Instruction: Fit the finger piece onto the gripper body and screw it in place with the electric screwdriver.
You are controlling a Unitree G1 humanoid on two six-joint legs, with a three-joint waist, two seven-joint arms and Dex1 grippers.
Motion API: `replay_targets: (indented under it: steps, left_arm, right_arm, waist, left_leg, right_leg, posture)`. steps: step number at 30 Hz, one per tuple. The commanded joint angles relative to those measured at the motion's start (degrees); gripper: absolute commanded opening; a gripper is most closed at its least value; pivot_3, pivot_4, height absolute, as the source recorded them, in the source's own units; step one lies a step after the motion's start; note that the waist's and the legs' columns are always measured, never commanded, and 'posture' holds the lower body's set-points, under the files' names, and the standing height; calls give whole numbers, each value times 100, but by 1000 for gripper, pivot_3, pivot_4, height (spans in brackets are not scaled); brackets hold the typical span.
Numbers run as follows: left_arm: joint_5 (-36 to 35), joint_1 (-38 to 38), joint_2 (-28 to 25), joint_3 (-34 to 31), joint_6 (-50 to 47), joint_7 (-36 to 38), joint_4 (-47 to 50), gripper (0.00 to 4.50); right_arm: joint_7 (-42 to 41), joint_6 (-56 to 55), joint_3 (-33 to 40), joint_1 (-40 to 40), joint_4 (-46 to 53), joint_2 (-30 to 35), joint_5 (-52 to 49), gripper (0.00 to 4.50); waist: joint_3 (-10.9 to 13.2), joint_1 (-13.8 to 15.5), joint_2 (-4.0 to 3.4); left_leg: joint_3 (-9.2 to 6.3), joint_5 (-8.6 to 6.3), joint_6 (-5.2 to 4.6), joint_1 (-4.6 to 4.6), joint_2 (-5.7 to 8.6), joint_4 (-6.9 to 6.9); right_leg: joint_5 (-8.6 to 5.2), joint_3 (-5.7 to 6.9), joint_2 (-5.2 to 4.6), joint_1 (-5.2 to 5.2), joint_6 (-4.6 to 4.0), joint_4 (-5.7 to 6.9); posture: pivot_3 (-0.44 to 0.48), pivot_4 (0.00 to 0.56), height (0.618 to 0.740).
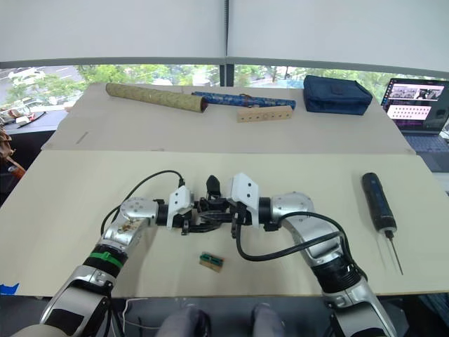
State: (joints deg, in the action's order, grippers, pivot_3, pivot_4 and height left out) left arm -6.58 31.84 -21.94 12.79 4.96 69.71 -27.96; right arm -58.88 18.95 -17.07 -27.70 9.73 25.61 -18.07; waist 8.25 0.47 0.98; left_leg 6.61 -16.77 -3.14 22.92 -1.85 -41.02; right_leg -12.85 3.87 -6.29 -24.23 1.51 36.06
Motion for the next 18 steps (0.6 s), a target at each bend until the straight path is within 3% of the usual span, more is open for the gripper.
replay_targets:
  steps: [1,18]
  left_arm:
    - [120,-53,-96,68,-57,-19,-24,2328]
    - [124,-105,-142,143,-35,-48,-8,2328]
  right_arm:
    - [-148,341,-136,100,103,169,-7,407]
    - [-126,867,-492,-333,-744,122,233,407]
  waist:
    - [-1,2,0]
    - [-43,-27,5]
  left_leg:
    - [0,0,0,0,0,0]
    - [-1,-1,-1,-19,-3,4]
  right_leg:
    - [0,0,0,0,0,0]
    - [0,-3,0,13,-1,1]
  posture:
    - [0,150,740]
    - [0,150,740]
